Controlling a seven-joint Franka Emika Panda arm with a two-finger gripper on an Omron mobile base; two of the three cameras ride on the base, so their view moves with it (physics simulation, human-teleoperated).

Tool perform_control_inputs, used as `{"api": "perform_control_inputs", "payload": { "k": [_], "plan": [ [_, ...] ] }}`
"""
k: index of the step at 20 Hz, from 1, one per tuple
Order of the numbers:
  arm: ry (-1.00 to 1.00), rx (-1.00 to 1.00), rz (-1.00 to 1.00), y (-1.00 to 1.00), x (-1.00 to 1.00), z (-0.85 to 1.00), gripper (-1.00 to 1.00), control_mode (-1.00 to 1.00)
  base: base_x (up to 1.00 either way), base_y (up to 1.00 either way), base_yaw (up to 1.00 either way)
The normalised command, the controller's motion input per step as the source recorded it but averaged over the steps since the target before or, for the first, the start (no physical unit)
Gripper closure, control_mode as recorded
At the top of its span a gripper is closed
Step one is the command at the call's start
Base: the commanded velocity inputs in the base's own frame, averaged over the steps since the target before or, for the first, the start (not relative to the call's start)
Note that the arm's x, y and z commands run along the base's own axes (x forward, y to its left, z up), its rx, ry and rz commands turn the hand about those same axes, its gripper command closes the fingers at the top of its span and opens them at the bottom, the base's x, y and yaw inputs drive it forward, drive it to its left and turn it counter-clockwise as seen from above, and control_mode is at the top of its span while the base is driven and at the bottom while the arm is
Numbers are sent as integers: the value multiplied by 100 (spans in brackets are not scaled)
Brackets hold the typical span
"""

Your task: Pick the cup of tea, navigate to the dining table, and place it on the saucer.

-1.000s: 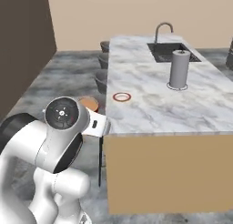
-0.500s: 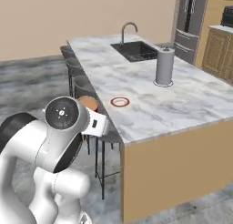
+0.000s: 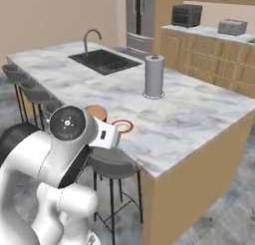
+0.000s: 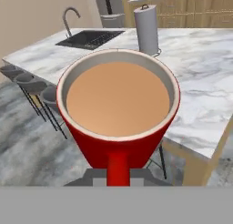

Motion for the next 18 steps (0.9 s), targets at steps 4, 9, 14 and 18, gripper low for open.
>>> {"api": "perform_control_inputs", "payload": {
  "k": [4,9,14,18],
  "plan": [
    [0,0,0,0,0,0,100,100,31,100,-63],
    [0,0,0,0,0,0,100,100,15,99,-64],
    [0,0,0,0,0,0,100,100,0,66,-73],
    [0,0,0,0,0,0,100,100,34,25,-62]
  ]
}}
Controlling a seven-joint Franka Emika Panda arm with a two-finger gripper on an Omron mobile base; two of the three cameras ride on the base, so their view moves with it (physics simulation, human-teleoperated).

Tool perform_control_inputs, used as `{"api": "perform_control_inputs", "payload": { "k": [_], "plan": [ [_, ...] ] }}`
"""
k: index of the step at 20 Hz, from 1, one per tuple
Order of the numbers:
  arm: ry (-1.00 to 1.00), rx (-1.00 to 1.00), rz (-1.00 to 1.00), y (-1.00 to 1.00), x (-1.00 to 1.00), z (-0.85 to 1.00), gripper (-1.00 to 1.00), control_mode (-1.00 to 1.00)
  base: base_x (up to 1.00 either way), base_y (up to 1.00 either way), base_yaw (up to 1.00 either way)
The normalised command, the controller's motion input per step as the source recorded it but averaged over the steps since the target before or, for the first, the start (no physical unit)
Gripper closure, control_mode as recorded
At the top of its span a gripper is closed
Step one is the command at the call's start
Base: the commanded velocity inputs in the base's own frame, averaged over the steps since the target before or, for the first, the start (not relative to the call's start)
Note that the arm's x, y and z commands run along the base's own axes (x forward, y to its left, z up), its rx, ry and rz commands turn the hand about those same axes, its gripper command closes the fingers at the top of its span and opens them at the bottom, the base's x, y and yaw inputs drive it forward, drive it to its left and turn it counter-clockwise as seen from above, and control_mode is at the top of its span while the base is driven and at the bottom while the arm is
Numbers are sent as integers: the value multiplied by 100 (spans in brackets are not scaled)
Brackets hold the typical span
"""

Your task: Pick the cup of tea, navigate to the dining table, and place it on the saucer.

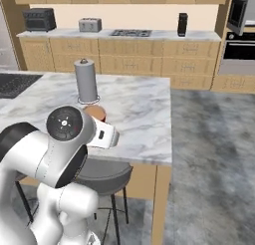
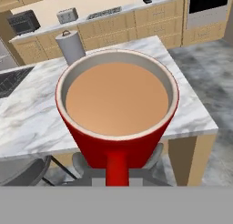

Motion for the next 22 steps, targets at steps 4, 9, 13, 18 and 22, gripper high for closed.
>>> {"api": "perform_control_inputs", "payload": {
  "k": [4,9,13,18,22],
  "plan": [
    [0,0,0,0,0,0,100,100,25,8,-18],
    [0,0,0,0,0,0,100,100,58,14,-4],
    [0,0,0,0,0,0,100,100,90,19,-3],
    [0,0,0,0,0,0,100,100,39,20,-4],
    [0,0,0,0,0,0,100,100,0,0,0]
  ]
}}
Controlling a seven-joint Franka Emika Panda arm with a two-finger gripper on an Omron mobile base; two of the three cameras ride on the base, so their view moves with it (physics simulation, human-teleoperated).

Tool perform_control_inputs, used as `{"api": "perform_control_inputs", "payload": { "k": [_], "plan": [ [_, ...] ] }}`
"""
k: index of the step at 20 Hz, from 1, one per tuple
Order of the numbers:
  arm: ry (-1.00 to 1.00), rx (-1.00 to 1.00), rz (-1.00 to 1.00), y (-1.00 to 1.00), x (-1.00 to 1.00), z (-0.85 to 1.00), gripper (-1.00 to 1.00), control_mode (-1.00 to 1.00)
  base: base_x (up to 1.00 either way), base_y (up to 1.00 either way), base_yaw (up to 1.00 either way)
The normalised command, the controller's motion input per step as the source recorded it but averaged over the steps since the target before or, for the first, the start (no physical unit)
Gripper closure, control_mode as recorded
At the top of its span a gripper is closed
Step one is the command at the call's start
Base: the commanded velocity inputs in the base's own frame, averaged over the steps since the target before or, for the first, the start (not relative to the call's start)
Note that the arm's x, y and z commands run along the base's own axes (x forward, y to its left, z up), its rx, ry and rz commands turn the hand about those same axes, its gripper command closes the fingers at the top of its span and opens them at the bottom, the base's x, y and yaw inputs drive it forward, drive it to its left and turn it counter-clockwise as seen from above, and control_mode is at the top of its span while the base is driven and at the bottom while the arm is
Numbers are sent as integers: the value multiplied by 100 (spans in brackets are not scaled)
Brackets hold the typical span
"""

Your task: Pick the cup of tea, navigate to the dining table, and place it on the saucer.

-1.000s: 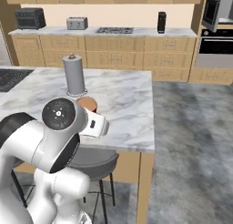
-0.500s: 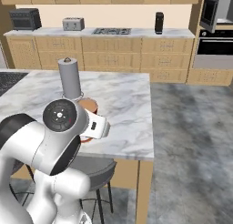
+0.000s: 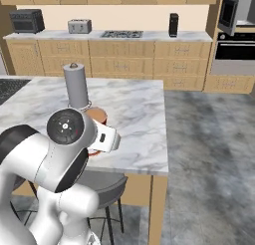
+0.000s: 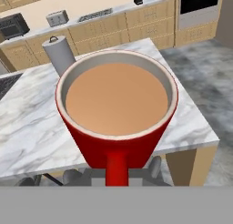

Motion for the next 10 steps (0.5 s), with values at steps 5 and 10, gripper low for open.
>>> {"api": "perform_control_inputs", "payload": {
  "k": [5,10],
  "plan": [
    [0,0,0,0,0,0,100,100,28,6,-1],
    [52,-6,2,1,100,33,100,-100,0,0,0]
  ]
}}
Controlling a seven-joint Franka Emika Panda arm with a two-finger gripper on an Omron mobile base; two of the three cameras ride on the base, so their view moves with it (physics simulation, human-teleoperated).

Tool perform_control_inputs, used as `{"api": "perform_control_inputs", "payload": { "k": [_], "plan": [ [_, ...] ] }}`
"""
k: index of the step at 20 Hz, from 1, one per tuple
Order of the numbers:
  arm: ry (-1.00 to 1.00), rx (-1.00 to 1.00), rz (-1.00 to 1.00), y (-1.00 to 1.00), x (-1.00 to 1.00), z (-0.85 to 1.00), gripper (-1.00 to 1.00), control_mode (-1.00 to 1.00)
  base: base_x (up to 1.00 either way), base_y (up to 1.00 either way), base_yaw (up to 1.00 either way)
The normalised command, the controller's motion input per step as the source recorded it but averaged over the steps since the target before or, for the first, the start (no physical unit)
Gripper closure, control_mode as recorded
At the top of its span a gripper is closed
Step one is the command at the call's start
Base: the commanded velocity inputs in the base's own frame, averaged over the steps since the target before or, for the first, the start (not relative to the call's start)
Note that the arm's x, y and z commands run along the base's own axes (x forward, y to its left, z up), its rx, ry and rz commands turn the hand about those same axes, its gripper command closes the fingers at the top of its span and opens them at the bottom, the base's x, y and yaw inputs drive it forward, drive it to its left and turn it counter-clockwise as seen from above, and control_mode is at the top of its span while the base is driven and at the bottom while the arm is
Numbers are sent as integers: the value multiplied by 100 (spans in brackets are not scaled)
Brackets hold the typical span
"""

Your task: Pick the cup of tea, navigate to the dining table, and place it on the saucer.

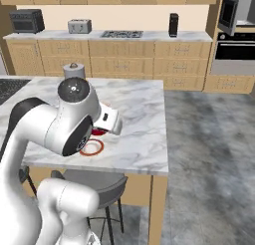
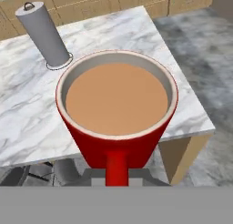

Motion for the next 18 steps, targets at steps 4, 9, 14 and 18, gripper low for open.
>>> {"api": "perform_control_inputs", "payload": {
  "k": [4,9,14,18],
  "plan": [
    [55,-8,20,0,100,7,100,-100,0,0,0],
    [22,-5,41,2,100,-41,100,-100,0,0,0],
    [-9,0,52,5,53,-83,100,-100,0,0,0],
    [-26,0,48,24,20,-84,100,-100,0,0,0]
  ]
}}
